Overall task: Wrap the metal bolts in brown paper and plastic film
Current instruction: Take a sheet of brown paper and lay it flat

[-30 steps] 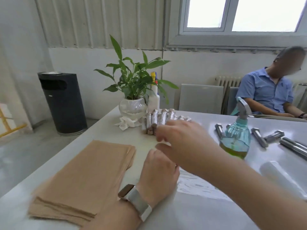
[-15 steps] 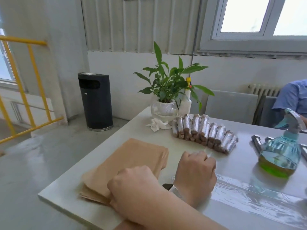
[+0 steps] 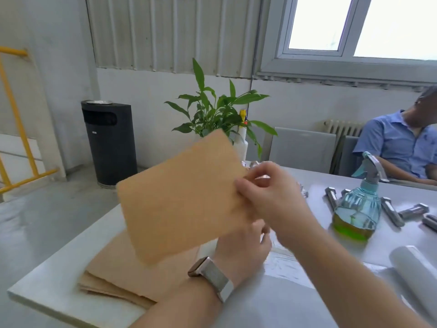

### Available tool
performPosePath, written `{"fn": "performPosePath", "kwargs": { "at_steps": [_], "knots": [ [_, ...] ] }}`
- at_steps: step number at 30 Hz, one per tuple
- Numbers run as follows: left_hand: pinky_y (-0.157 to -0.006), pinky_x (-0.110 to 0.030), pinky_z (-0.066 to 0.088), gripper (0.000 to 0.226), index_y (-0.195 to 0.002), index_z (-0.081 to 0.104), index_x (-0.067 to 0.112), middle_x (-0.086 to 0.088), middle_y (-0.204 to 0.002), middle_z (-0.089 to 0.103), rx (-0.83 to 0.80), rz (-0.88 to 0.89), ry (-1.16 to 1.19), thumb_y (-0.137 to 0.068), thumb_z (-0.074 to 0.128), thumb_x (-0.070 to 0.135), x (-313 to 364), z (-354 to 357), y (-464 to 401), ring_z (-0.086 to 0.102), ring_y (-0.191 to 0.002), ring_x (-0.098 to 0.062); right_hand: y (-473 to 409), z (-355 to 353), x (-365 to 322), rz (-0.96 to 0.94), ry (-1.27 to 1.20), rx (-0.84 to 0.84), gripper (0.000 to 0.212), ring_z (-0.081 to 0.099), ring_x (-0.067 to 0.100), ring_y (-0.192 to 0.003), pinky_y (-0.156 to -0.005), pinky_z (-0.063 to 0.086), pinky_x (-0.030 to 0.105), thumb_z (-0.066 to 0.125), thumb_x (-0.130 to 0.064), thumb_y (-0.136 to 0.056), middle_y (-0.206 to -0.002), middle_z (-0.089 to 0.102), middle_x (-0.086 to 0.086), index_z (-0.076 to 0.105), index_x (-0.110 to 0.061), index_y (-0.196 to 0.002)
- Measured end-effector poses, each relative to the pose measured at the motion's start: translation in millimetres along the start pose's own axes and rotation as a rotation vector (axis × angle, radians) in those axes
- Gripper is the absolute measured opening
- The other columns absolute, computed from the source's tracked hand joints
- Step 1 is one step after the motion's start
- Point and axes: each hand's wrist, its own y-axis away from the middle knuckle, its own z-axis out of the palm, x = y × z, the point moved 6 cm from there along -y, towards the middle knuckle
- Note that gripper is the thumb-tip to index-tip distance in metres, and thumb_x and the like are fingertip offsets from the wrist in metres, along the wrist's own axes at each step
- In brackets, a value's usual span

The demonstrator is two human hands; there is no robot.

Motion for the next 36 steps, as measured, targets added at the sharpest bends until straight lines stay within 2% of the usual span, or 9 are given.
{"fn": "performPosePath", "kwargs": {
  "at_steps": [2,5,12,17,22,25,28,33,36],
  "knots": [
    [-0.07,-0.025,0.046,0.028,-0.091,0.065,0.02,0.002,-0.084,0.069,-0.034,-0.107,0.056,-0.09,0.044,0.04,-3.9,6.6,0.0,0.065,-0.082,-0.018,3.1,-64.9,19.8,0.06,-0.05,0.164,0.021,0.067,0.021,-0.052,-0.043,0.05,0.031,0.071,-0.013,-0.086,-0.079,0.071,0.008,0.056,-0.018,-0.1],
    [-0.077,-0.029,0.052,0.015,-0.084,0.069,0.02,-0.002,-0.079,0.069,0.015,-0.066,0.144,-0.082,0.057,0.029,-5.3,4.4,-1.3,0.064,-0.078,-0.024,24.5,-123.4,58.6,0.084,0.135,0.24,0.042,0.062,0.03,-0.042,-0.037,0.044,0.029,0.063,-0.006,-0.09,-0.073,0.07,0.009,0.044,-0.03,-0.119],
    [-0.089,-0.033,0.036,0.014,-0.095,0.05,0.035,0.011,-0.082,0.069,-0.069,-0.173,0.224,-0.097,0.041,0.024,-29.7,15.8,-10.1,0.064,-0.089,-0.013,71.6,-160.0,119.6,0.165,0.65,0.17,0.022,0.057,0.011,-0.041,-0.052,0.048,0.027,0.051,-0.014,-0.095,-0.061,0.063,-0.004,0.053,-0.036,-0.091],
    [-0.085,-0.026,0.039,0.019,-0.1,0.053,0.041,0.023,-0.087,0.061,-0.049,0.069,0.334,-0.086,0.062,0.032,-10.3,3.8,-7.9,0.055,-0.084,0.001,69.9,-162.5,129.2,0.177,0.753,0.193,0.02,0.051,0.002,-0.072,-0.06,0.039,0.009,0.054,-0.017,-0.092,-0.079,0.058,-0.018,0.057,-0.036,-0.085],
    [-0.1,-0.021,0.034,0.034,-0.109,0.061,0.039,0.029,-0.114,0.055,-0.436,0.382,0.345,-0.08,0.063,0.056,12.4,16.6,5.2,0.048,-0.111,0.009,69.0,-156.3,129.4,0.155,0.914,0.072,0.009,0.056,0.015,-0.087,-0.075,0.045,0.03,0.051,-0.027,-0.091,-0.077,0.057,-0.009,0.059,-0.026,-0.093],
    [-0.104,-0.011,0.023,0.044,-0.116,0.06,0.042,0.038,-0.128,0.044,-0.503,0.403,0.317,-0.078,0.063,0.064,9.7,24.2,9.2,0.037,-0.121,0.018,68.6,-161.3,120.6,0.205,1.07,-0.068,0.025,0.057,0.017,-0.098,-0.077,0.046,0.031,0.048,-0.045,-0.094,-0.088,0.056,-0.009,0.057,-0.029,-0.11],
    [-0.101,-0.002,0.021,0.044,-0.113,0.061,0.045,0.04,-0.13,0.042,-0.503,0.39,0.387,-0.075,0.066,0.066,7.1,26.3,8.7,0.04,-0.123,0.016,40.0,-218.5,100.4,0.251,1.097,0.057,0.021,0.062,0.017,-0.091,-0.063,0.05,0.029,0.055,-0.059,-0.087,-0.092,0.059,-0.013,0.059,-0.044,-0.102],
    [-0.108,-0.013,0.027,0.047,-0.113,0.061,0.045,0.039,-0.131,0.043,-0.539,0.367,0.427,-0.071,0.072,0.064,8.7,27.2,7.7,0.041,-0.126,0.013,-26.7,-359.3,124.5,0.435,1.308,0.307,0.031,0.056,0.029,-0.104,-0.081,0.049,0.036,0.056,-0.043,-0.093,-0.119,0.063,0.009,0.063,-0.02,-0.112],
    [-0.107,-0.011,0.026,0.048,-0.115,0.06,0.045,0.041,-0.132,0.039,-0.553,0.37,0.429,-0.072,0.074,0.06,10.0,25.7,6.2,0.039,-0.126,0.014,-28.3,-400.0,174.6,0.57,1.351,0.329,0.038,0.055,0.029,-0.099,-0.074,0.046,0.032,0.049,-0.044,-0.096,-0.115,0.06,0.012,0.06,-0.011,-0.112]
  ]
}}
